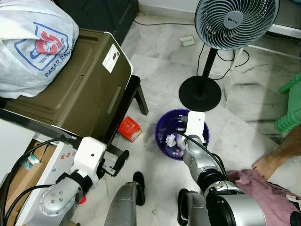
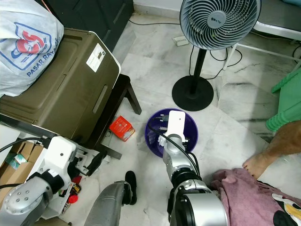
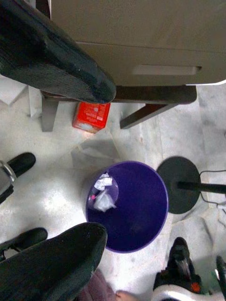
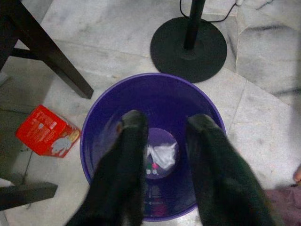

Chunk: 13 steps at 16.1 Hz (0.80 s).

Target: Clean up the room

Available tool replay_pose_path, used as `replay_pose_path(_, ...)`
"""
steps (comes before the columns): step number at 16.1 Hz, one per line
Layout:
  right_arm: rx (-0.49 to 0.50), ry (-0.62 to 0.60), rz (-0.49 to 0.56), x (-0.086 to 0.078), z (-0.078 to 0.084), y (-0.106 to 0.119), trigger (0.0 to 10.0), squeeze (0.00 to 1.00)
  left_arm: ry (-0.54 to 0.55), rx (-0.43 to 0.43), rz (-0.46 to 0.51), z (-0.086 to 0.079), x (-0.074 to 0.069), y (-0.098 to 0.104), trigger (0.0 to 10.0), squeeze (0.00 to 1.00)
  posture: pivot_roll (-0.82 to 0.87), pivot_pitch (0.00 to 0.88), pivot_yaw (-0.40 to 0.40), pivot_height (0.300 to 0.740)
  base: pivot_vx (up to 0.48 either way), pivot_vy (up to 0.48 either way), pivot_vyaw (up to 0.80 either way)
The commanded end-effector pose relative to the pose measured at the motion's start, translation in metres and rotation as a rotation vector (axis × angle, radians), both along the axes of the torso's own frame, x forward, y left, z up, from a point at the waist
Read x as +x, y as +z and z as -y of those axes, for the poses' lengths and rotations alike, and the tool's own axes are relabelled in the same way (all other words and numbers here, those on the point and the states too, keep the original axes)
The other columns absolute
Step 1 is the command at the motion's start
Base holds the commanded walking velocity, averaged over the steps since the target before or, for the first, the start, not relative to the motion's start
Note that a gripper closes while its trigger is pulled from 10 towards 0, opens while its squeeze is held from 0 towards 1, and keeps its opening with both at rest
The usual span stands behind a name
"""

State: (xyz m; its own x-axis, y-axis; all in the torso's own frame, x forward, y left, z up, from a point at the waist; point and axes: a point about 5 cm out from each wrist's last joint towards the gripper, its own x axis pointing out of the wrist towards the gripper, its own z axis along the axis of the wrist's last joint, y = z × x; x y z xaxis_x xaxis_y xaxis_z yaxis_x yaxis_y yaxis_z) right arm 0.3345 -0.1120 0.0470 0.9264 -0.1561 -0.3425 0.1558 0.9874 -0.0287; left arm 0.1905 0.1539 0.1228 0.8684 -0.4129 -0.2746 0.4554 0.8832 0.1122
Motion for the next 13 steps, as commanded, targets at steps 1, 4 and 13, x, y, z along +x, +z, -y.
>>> replay_pose_path(1, 0.027, 0.026, -0.027, -0.004, -0.009, -0.006, 10.0, 1.0, 0.018, 0.013, -0.016, -0.003, -0.001, -0.005, 10.0, 0.0, 0.22, 0.295, 0.12, 0.74, 0.0, 0.0, 0.0)
replay_pose_path(4, 0.039, 0.059, -0.004, -0.002, -0.011, -0.002, 10.0, 1.0, 0.022, 0.002, 0.011, 0.0, 0.009, -0.004, 10.0, 0.0, 0.2, 0.261, 0.111, 0.74, 0.0, 0.0, 0.0)
replay_pose_path(13, 0.059, 0.239, 0.116, -0.027, -0.002, 0.009, 10.0, 1.0, 0.137, -0.102, 0.174, 0.015, 0.066, 0.003, 10.0, 0.0, 0.03, 0.055, 0.065, 0.74, 0.0, 0.0, 0.0)
